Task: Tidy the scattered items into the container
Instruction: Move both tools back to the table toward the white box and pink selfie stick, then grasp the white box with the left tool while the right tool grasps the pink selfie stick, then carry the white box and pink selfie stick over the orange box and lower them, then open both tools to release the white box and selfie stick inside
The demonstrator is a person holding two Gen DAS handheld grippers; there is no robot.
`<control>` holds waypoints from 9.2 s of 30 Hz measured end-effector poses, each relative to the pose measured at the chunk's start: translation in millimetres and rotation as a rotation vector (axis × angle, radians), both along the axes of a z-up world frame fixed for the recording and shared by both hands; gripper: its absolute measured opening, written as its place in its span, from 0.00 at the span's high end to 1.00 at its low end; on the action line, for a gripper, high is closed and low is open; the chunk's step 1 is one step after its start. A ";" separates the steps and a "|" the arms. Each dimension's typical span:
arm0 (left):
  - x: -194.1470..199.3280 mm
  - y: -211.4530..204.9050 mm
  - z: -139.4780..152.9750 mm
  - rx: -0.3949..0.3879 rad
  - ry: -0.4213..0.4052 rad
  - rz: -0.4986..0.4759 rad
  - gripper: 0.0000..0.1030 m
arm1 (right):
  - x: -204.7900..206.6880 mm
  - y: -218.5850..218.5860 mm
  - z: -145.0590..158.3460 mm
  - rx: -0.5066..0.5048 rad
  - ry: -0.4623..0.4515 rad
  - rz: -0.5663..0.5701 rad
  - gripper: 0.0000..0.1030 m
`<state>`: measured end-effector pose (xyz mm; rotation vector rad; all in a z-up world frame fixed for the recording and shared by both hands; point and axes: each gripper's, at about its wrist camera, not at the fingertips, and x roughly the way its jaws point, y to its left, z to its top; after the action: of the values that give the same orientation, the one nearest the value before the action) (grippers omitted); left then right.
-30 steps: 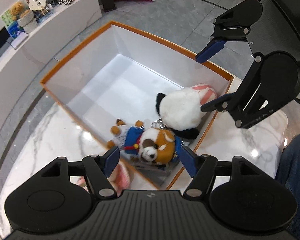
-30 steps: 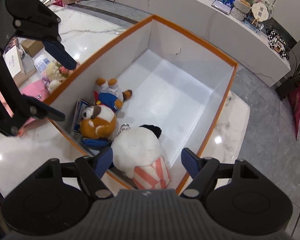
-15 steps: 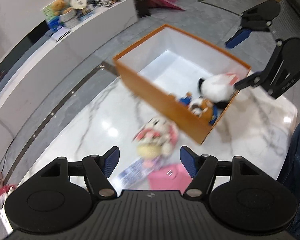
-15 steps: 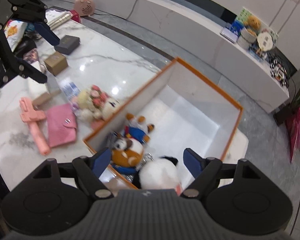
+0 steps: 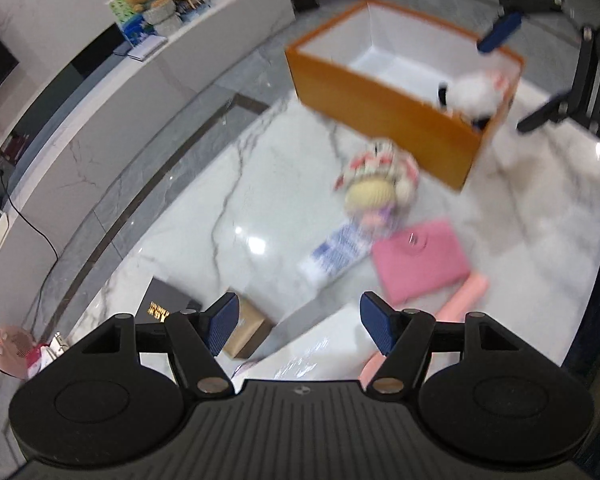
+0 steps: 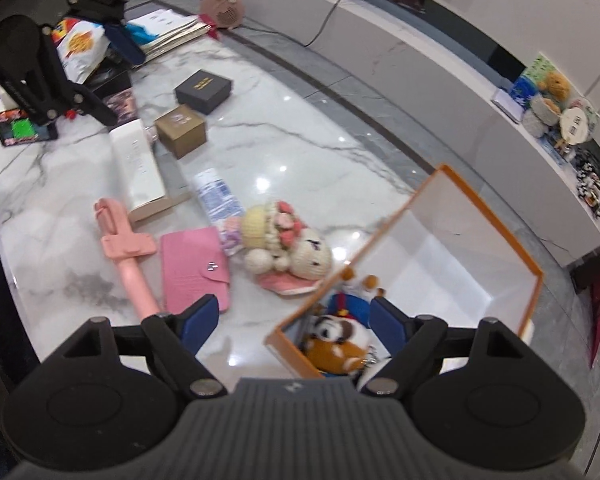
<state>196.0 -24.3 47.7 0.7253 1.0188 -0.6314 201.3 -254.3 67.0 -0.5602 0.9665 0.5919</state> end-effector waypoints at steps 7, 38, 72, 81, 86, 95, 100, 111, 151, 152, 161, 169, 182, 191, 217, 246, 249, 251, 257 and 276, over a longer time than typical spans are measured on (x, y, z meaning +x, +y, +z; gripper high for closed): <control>-9.8 15.6 -51.9 0.152 0.043 -0.176 0.23 | -2.3 28.0 -31.2 -0.036 0.053 0.043 0.18; -12.1 55.1 -106.5 0.254 0.045 -0.448 0.24 | -16.5 111.4 -120.2 -0.039 0.196 0.253 0.19; -12.4 27.9 -158.8 0.321 0.040 -0.671 0.25 | -18.3 102.2 -131.7 -0.016 0.185 0.241 0.31; -14.4 39.3 -150.4 0.285 0.080 -0.615 0.27 | -28.1 129.9 -144.7 -0.030 0.197 0.341 0.37; -18.0 48.4 -140.4 0.258 0.079 -0.585 0.27 | -29.6 141.1 -154.0 -0.042 0.216 0.367 0.46; -23.0 59.3 -129.1 0.252 0.067 -0.560 0.27 | -29.0 161.0 -168.9 -0.059 0.232 0.388 0.53; -22.3 62.0 -132.0 0.244 0.071 -0.543 0.27 | -27.0 164.0 -168.1 -0.055 0.238 0.369 0.68; -26.8 67.1 -121.5 0.223 0.039 -0.533 0.27 | -35.2 158.4 -167.3 -0.087 0.223 0.358 0.70; -55.8 19.9 -13.3 0.224 -0.110 -0.513 0.27 | -57.5 77.2 -38.3 -0.106 0.033 0.216 0.72; -54.7 16.0 -8.4 0.219 -0.117 -0.514 0.27 | -56.6 72.3 -32.7 -0.105 0.023 0.209 0.72; -42.0 -23.1 24.6 0.175 -0.142 -0.539 0.27 | -44.9 33.9 13.3 -0.130 -0.053 0.145 0.72; -21.9 -76.0 57.3 0.115 -0.174 -0.547 0.27 | -30.8 -3.0 39.5 -0.138 -0.099 0.063 0.72; 34.2 -173.6 53.0 -0.019 -0.113 -0.427 0.27 | 16.2 -69.9 17.5 -0.135 -0.076 -0.151 0.72; 98.0 -217.0 26.7 -0.066 0.005 -0.188 0.27 | 53.2 -108.7 -20.9 -0.104 -0.025 -0.302 0.72; 202.1 -250.7 -53.2 -0.217 0.192 0.441 0.27 | 115.2 -161.0 -95.9 0.039 0.062 -0.533 0.72; 194.2 -282.9 -82.6 -0.045 -0.001 0.540 0.26 | 138.2 -153.9 -116.1 0.068 0.043 -0.571 0.71; 198.2 -282.6 -81.8 -0.052 0.001 0.541 0.27 | 136.7 -153.4 -115.1 0.075 0.039 -0.579 0.71; 199.1 -281.7 -80.4 -0.052 -0.002 0.538 0.27 | 136.7 -154.7 -112.9 0.082 0.030 -0.592 0.70; 200.1 -278.6 -76.4 -0.068 0.008 0.529 0.27 | 133.2 -157.8 -108.2 0.069 0.026 -0.589 0.69; 190.0 -267.4 -47.5 -0.086 0.010 0.488 0.27 | 113.6 -154.6 -87.0 0.059 0.010 -0.571 0.66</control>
<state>386.0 -291.7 0.3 0.3749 1.1197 -0.2521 314.9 -409.0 -20.1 -0.2085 1.0564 0.1108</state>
